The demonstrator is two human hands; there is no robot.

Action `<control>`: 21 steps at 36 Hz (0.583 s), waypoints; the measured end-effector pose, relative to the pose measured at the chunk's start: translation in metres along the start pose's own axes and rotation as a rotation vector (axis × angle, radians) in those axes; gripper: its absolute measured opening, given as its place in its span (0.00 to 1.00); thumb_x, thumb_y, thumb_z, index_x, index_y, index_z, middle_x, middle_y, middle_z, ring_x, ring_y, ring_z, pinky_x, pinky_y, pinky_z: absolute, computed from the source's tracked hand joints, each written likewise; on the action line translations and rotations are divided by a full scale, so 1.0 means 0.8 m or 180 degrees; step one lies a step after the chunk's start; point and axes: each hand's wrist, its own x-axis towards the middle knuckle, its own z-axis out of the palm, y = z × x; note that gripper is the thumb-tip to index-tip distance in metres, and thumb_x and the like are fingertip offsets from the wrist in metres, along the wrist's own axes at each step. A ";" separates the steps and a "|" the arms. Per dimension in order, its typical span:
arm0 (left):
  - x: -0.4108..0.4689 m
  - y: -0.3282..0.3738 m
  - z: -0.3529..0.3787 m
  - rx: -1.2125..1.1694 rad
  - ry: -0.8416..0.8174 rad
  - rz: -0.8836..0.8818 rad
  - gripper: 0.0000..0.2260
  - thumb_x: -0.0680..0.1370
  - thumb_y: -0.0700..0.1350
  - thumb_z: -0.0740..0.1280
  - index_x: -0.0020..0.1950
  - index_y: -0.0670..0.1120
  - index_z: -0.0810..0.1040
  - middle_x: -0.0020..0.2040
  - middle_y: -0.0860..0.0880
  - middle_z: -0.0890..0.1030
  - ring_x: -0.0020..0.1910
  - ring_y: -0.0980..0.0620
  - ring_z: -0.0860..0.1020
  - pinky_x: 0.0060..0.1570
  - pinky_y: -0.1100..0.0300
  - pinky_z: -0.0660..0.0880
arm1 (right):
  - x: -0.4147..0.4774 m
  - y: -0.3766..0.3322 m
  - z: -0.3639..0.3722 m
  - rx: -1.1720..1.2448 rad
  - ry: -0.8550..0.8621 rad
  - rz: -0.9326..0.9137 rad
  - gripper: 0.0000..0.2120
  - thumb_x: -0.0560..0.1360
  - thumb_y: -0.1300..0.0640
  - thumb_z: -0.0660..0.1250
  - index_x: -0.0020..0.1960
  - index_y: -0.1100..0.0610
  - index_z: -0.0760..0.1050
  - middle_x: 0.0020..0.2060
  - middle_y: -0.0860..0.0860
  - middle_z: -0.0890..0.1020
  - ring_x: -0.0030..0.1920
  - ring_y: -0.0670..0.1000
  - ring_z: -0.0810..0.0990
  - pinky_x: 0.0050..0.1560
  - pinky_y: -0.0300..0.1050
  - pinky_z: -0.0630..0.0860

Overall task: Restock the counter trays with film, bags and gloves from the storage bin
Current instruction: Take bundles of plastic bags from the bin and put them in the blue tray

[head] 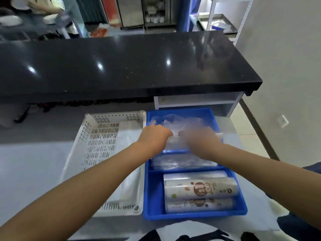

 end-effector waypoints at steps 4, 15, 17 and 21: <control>0.004 0.003 0.036 -0.0058 0.0108 -0.0068 0.19 0.75 0.39 0.64 0.62 0.56 0.79 0.52 0.48 0.82 0.52 0.43 0.80 0.43 0.55 0.73 | -0.002 0.006 0.033 0.0112 -0.0051 -0.0024 0.18 0.75 0.60 0.64 0.64 0.52 0.73 0.48 0.52 0.84 0.46 0.59 0.82 0.36 0.46 0.60; -0.012 0.003 0.086 -0.0040 0.0285 -0.0113 0.14 0.73 0.37 0.66 0.57 0.49 0.78 0.47 0.48 0.80 0.46 0.45 0.79 0.39 0.58 0.67 | -0.035 0.052 0.052 -0.0005 -0.0521 0.0338 0.16 0.75 0.62 0.61 0.60 0.52 0.74 0.53 0.50 0.82 0.52 0.55 0.80 0.48 0.49 0.77; -0.012 0.001 0.086 -0.0228 0.0105 -0.0153 0.14 0.75 0.38 0.64 0.58 0.50 0.77 0.49 0.49 0.80 0.49 0.45 0.78 0.42 0.56 0.71 | -0.035 0.052 0.051 0.0004 -0.0584 0.0369 0.15 0.75 0.61 0.61 0.60 0.51 0.74 0.53 0.50 0.83 0.52 0.55 0.81 0.48 0.48 0.77; -0.003 -0.009 0.067 -0.0917 -0.0459 -0.0256 0.16 0.74 0.38 0.62 0.57 0.53 0.80 0.49 0.49 0.82 0.49 0.45 0.79 0.41 0.57 0.72 | -0.021 0.060 0.039 0.0305 -0.0936 0.0472 0.16 0.74 0.60 0.63 0.60 0.48 0.75 0.54 0.51 0.82 0.52 0.55 0.80 0.43 0.45 0.71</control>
